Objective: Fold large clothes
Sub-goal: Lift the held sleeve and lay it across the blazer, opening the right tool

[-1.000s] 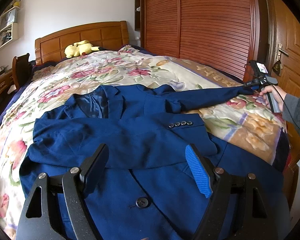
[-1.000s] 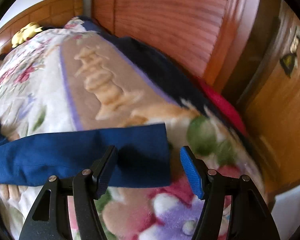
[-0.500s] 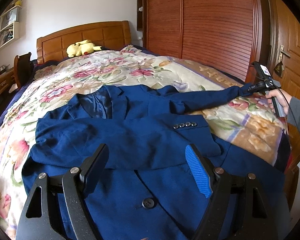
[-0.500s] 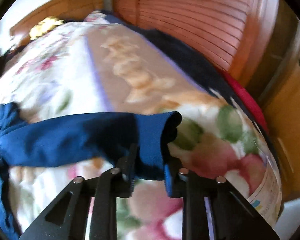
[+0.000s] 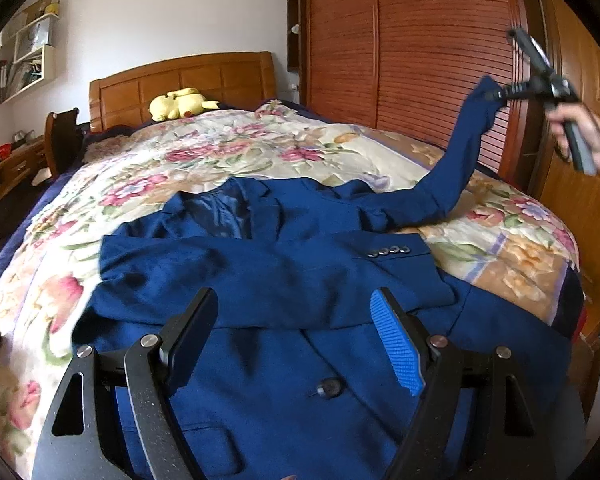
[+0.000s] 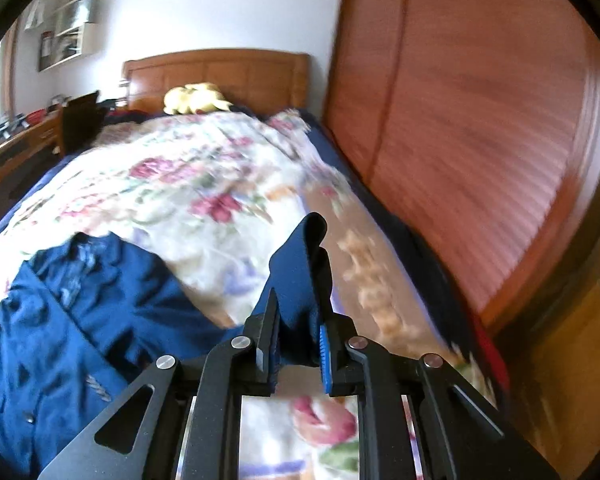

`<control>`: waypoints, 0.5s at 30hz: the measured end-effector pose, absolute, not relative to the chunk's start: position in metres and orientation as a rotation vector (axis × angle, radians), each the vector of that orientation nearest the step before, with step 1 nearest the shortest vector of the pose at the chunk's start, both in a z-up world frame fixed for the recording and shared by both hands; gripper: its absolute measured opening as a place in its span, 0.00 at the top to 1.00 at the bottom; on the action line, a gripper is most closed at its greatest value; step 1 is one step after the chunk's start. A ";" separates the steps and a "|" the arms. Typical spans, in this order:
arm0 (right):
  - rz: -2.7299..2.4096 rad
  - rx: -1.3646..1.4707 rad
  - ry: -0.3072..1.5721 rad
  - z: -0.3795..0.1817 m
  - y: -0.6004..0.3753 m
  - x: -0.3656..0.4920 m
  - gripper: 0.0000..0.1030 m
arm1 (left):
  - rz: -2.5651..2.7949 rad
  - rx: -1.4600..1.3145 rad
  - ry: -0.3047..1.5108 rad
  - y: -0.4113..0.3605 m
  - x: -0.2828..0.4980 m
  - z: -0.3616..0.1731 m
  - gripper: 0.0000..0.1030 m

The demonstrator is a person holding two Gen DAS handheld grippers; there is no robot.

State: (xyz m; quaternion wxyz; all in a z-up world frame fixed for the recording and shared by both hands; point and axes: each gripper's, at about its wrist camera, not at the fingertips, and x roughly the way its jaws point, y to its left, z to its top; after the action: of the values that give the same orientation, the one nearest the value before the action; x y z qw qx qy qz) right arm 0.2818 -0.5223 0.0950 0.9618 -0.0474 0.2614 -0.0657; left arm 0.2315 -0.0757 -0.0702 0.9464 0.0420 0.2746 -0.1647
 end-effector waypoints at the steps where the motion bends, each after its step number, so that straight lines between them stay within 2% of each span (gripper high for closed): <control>1: -0.123 -0.110 0.520 0.101 -0.512 0.278 0.85 | -0.330 0.084 0.560 -0.072 0.232 -0.070 0.23; 8: -0.032 -0.195 0.440 0.135 -0.433 0.271 0.86 | -0.298 0.032 0.545 -0.034 0.226 -0.064 0.23; 15: 0.114 -0.275 0.406 0.138 -0.355 0.267 0.86 | -0.234 0.038 0.539 0.000 0.220 -0.065 0.23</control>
State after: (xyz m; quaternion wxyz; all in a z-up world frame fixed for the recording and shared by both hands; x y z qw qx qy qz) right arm 0.2674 -0.3546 0.1382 0.9685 -0.1362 0.2009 0.0562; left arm 0.2203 -0.0002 -0.0647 0.9570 0.0187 0.2657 -0.1151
